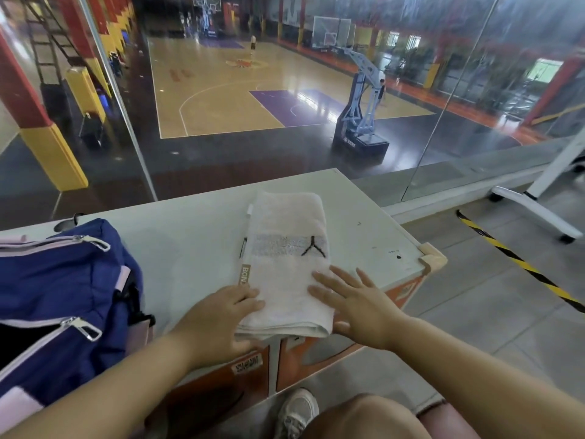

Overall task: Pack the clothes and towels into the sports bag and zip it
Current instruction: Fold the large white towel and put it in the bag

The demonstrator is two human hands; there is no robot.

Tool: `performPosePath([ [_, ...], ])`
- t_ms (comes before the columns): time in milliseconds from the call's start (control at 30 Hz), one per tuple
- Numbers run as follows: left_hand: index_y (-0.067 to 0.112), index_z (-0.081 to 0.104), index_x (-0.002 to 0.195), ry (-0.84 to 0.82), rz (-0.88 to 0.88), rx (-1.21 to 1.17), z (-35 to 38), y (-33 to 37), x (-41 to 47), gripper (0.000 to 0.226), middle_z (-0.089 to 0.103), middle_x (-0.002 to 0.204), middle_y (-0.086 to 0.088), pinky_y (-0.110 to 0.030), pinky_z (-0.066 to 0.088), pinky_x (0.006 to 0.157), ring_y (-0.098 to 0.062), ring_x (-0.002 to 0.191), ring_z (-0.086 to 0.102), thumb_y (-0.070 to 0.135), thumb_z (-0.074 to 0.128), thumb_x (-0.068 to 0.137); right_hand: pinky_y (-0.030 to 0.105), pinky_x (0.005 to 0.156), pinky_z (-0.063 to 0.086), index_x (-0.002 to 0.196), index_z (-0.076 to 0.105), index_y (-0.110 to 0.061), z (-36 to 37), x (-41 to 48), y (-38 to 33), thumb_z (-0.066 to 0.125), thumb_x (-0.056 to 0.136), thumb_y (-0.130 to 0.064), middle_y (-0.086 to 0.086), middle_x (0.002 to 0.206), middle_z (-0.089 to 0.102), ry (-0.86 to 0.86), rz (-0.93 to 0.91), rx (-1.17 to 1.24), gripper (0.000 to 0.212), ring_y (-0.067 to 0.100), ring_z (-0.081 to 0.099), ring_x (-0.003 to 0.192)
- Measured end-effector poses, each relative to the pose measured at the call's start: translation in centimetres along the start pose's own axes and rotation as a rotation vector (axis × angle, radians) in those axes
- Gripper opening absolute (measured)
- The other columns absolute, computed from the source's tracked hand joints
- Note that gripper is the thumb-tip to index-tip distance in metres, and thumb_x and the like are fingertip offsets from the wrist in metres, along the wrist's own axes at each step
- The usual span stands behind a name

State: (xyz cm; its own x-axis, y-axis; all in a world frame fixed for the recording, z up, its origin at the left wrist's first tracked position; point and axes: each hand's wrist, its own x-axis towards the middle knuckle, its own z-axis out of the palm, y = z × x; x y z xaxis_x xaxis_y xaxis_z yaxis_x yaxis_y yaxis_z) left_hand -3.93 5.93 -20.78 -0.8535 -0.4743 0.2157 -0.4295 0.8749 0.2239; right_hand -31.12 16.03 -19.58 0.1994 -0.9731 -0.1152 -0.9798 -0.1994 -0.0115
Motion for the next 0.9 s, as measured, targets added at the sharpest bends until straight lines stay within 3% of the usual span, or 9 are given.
performPosePath([
  [100, 0.025, 0.072, 0.086, 0.048, 0.06, 0.071, -0.5, 1.2, 0.1, 0.044, 0.07, 0.086, 0.007, -0.022, 0.054, 0.062, -0.012, 0.076, 0.066, 0.061, 0.05, 0.073, 0.06, 0.112, 0.016, 0.14, 0.039, -0.029, 0.3, 0.1, -0.5, 0.061, 0.086, -0.038, 0.001, 0.153, 0.032, 0.101, -0.041, 0.013, 0.058, 0.029, 0.021, 0.143],
  [233, 0.025, 0.062, 0.071, -0.022, -0.118, -0.092, -2.7, 1.9, 0.0, 0.033, 0.059, 0.063, 0.005, -0.022, 0.033, 0.051, -0.012, 0.057, 0.053, 0.052, 0.043, 0.075, 0.037, 0.115, -0.007, 0.142, 0.034, -0.029, -0.2, -0.5, -0.7, 0.05, 0.094, -0.036, -0.009, 0.154, 0.026, 0.111, -0.047, 0.145, 0.051, 0.011, 0.004, 0.145],
  [333, 0.027, 0.067, 0.073, -0.039, -0.215, -0.453, -4.8, 1.7, 0.0, 0.032, 0.066, 0.068, 0.005, -0.025, 0.043, 0.059, -0.012, 0.064, 0.059, 0.056, 0.054, 0.074, 0.029, 0.118, 0.004, 0.135, 0.042, -0.032, -1.6, -0.9, -0.9, 0.049, 0.095, -0.037, -0.011, 0.143, 0.044, 0.122, -0.021, 0.433, 0.041, 0.005, 0.025, 0.139],
  [433, 0.024, 0.074, 0.085, 0.011, -0.206, -0.832, -6.5, 1.1, 0.1, 0.049, 0.073, 0.087, 0.002, -0.019, 0.05, 0.075, -0.012, 0.081, 0.067, 0.068, 0.063, 0.067, 0.037, 0.097, 0.045, 0.115, 0.053, -0.035, -3.2, -0.9, -0.7, 0.051, 0.089, -0.046, -0.013, 0.109, 0.062, 0.164, 0.058, 0.775, 0.028, 0.008, 0.057, 0.102],
  [500, 0.025, 0.074, 0.096, -0.011, -0.194, -0.983, -6.9, 0.8, 0.4, 0.065, 0.072, 0.101, -0.001, -0.023, 0.051, 0.085, -0.016, 0.095, 0.067, 0.078, 0.059, 0.06, 0.036, 0.087, 0.051, 0.113, 0.056, -0.03, -4.2, -0.6, -0.6, 0.053, 0.09, -0.046, -0.011, 0.105, 0.064, 0.224, 0.097, 0.915, 0.028, 0.009, 0.06, 0.099],
  [600, 0.036, 0.072, 0.103, -0.044, -0.22, -1.172, -6.7, 0.5, 0.6, 0.069, 0.07, 0.111, 0.005, -0.024, 0.052, 0.086, -0.015, 0.104, 0.065, 0.083, 0.058, 0.055, 0.03, 0.085, 0.053, 0.121, 0.055, -0.032, -5.1, 0.4, -0.1, 0.05, 0.092, -0.042, -0.009, 0.113, 0.066, 0.265, 0.162, 1.19, 0.031, 0.007, 0.062, 0.105],
  [700, 0.029, 0.07, 0.106, -0.04, -0.293, -1.181, -6.3, 0.8, 1.5, 0.063, 0.071, 0.11, 0.01, -0.021, 0.052, 0.08, -0.012, 0.101, 0.066, 0.071, 0.067, 0.059, 0.04, 0.081, 0.056, 0.121, 0.055, -0.037, -5.4, 1.9, 0.5, 0.049, 0.091, -0.048, -0.007, 0.112, 0.068, 0.281, 0.269, 1.265, 0.033, 0.015, 0.064, 0.103],
  [800, 0.035, 0.06, 0.101, 0.017, -0.449, -1.091, -5.7, 1.2, 3.6, 0.02, 0.07, 0.088, 0.03, -0.01, 0.05, 0.063, 0.003, 0.084, 0.067, 0.032, 0.065, 0.082, 0.044, 0.082, 0.056, 0.123, 0.053, -0.033, -5.2, 3.7, 1.0, 0.045, 0.095, -0.045, -0.005, 0.114, 0.065, 0.27, 0.404, 1.183, 0.031, 0.017, 0.063, 0.102],
  [900, 0.038, 0.056, 0.108, 0.076, -0.599, -0.985, -4.5, 0.5, 5.8, 0.018, 0.069, 0.091, 0.023, -0.013, 0.049, 0.058, 0.002, 0.077, 0.066, 0.037, 0.055, 0.09, 0.039, 0.063, 0.057, 0.118, 0.051, -0.025, -5.5, 5.5, 1.2, 0.038, 0.097, -0.044, 0.001, 0.109, 0.062, 0.183, 0.541, 1.122, 0.032, 0.023, 0.063, 0.093],
])
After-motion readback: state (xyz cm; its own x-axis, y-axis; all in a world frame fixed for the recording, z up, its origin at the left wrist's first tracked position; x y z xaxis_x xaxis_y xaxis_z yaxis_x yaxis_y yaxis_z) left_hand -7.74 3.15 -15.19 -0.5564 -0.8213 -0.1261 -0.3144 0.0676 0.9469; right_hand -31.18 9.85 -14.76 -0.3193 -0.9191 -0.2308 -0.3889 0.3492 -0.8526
